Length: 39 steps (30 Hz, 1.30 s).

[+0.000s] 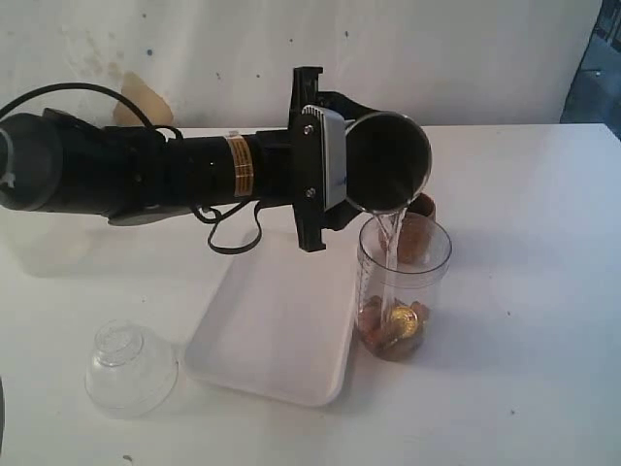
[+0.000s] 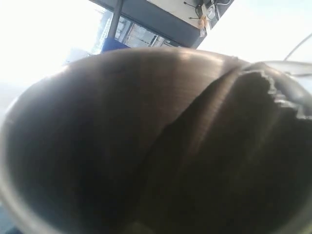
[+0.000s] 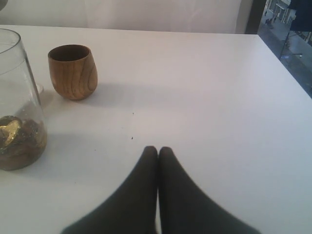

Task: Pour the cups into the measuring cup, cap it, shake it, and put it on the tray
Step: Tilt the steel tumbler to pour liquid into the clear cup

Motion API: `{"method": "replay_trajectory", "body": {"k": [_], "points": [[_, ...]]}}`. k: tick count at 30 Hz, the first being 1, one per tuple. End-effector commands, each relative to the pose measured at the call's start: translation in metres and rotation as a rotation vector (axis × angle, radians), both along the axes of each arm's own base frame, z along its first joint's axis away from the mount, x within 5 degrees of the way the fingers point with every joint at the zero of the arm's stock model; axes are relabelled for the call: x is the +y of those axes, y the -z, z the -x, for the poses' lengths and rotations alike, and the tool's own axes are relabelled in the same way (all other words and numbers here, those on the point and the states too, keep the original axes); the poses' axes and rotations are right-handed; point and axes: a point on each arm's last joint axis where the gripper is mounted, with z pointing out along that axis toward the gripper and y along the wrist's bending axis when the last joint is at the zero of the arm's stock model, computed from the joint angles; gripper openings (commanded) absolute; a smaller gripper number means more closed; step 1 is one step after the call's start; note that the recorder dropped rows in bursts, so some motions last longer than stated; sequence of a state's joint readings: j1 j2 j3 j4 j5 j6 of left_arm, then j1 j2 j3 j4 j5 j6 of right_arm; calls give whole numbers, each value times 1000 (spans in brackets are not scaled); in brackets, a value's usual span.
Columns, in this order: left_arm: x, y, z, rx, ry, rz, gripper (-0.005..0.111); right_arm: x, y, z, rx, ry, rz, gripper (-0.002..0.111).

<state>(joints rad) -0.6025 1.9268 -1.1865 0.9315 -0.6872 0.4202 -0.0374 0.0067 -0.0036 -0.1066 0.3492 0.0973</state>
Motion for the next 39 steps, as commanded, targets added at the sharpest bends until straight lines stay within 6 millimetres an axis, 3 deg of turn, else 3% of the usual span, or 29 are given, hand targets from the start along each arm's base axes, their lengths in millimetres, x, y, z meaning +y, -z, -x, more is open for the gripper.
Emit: {"method": "replay_trajectory", "body": {"k": [1,20,39], "points": [[-2,-15,1,-22,10,75,0,0,1,0,-1,6,-6,0],[-1,-18,-2,-14,-33,113,0,0,1,0,-1,6,-6,0],[-1,-18,-3,-112,-23,66,0,0,1,0,-3,6,-6,0]]}}
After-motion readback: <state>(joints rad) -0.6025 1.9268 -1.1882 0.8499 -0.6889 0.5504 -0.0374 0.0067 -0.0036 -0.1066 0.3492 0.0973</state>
